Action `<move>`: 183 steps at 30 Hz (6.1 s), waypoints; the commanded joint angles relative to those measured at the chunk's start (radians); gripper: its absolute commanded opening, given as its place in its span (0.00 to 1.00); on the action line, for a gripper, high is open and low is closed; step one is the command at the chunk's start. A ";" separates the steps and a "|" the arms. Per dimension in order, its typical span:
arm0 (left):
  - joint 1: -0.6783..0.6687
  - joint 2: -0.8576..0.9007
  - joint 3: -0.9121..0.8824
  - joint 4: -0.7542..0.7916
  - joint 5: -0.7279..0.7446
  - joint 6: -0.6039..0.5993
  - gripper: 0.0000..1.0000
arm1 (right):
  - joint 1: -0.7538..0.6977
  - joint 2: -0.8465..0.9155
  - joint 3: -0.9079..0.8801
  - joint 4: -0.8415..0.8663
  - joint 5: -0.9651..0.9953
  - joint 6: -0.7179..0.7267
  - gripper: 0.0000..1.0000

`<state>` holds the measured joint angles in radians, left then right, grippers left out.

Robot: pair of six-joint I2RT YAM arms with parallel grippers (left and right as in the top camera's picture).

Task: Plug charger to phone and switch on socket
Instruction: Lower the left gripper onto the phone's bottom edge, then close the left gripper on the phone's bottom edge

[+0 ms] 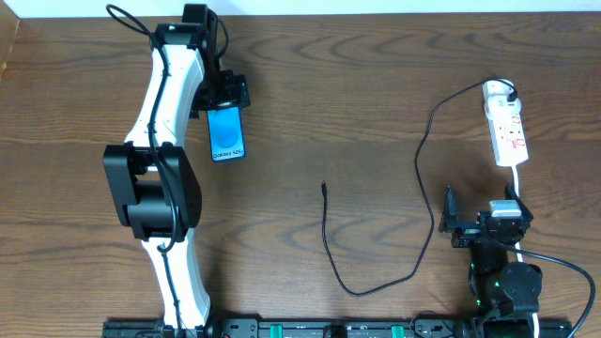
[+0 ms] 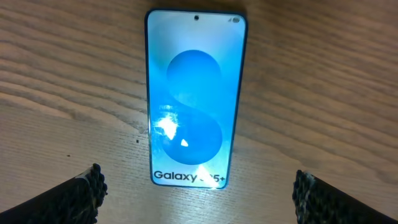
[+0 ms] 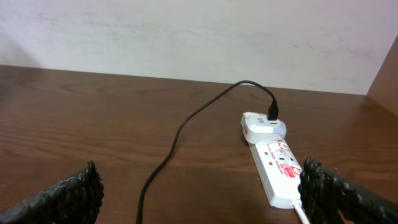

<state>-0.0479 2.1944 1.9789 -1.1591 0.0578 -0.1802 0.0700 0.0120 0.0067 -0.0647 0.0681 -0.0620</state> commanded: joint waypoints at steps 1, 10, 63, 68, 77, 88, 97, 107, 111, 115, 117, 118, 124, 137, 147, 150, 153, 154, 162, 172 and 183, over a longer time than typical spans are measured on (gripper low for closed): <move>-0.002 -0.007 -0.030 0.012 -0.025 0.023 0.98 | 0.003 -0.006 -0.001 -0.004 0.008 0.005 0.99; -0.002 0.027 -0.053 0.019 -0.025 0.023 0.98 | 0.003 -0.006 -0.001 -0.004 0.008 0.005 0.99; 0.035 0.123 -0.048 0.100 -0.017 0.001 0.98 | 0.003 -0.006 -0.001 -0.004 0.008 0.005 0.99; 0.029 0.123 -0.048 0.100 -0.018 0.007 0.98 | 0.003 -0.006 -0.001 -0.004 0.008 0.005 0.99; 0.029 0.123 -0.048 0.095 0.013 0.008 0.98 | 0.003 -0.006 -0.001 -0.004 0.008 0.005 0.99; 0.003 0.123 -0.049 0.092 0.013 0.012 0.98 | 0.003 -0.006 -0.001 -0.004 0.008 0.005 0.99; -0.001 0.123 -0.049 0.090 -0.025 0.011 0.98 | 0.003 -0.006 -0.001 -0.004 0.008 0.005 0.99; 0.005 0.123 -0.049 0.101 -0.025 -0.001 0.98 | 0.003 -0.006 -0.001 -0.004 0.008 0.005 0.99; 0.005 0.124 -0.052 0.102 -0.025 0.000 0.98 | 0.003 -0.006 -0.001 -0.004 0.008 0.005 0.99; 0.005 0.126 -0.060 0.107 -0.026 0.000 0.98 | 0.003 -0.006 -0.001 -0.004 0.008 0.005 0.99; 0.005 0.134 -0.060 0.108 -0.026 0.000 0.98 | 0.003 -0.006 -0.001 -0.004 0.008 0.005 0.99; 0.005 0.140 -0.060 0.108 -0.026 0.000 0.98 | 0.003 -0.006 -0.001 -0.004 0.008 0.005 0.99; 0.005 0.182 -0.060 0.107 -0.024 -0.001 0.98 | 0.003 -0.006 -0.001 -0.004 0.008 0.005 0.99; 0.005 0.204 -0.060 0.111 -0.024 -0.001 0.98 | 0.003 -0.006 -0.001 -0.003 0.008 0.005 0.99; 0.005 0.204 -0.060 0.111 -0.025 0.000 0.98 | 0.003 -0.006 -0.001 -0.004 0.008 0.005 0.99; 0.005 0.204 -0.060 0.111 -0.025 0.004 0.98 | 0.003 -0.006 -0.001 -0.004 0.008 0.005 0.99; 0.005 0.204 -0.060 0.111 -0.025 0.004 0.98 | 0.003 -0.006 -0.001 -0.004 0.008 0.005 0.99; 0.005 0.204 -0.060 0.111 -0.025 0.004 0.98 | 0.003 -0.006 -0.001 -0.004 0.008 0.005 0.99; 0.005 0.204 -0.060 0.114 -0.025 0.004 0.94 | 0.003 -0.006 -0.001 -0.003 0.008 0.005 0.99; 0.005 0.204 -0.060 0.114 -0.025 0.004 0.91 | 0.003 -0.006 -0.001 -0.004 0.008 0.005 0.99; 0.005 0.204 -0.060 0.115 -0.025 0.008 0.85 | 0.003 -0.006 -0.001 -0.004 0.008 0.005 0.99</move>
<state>-0.0486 2.3718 1.9293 -1.0416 0.0578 -0.1822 0.0700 0.0120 0.0067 -0.0650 0.0677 -0.0620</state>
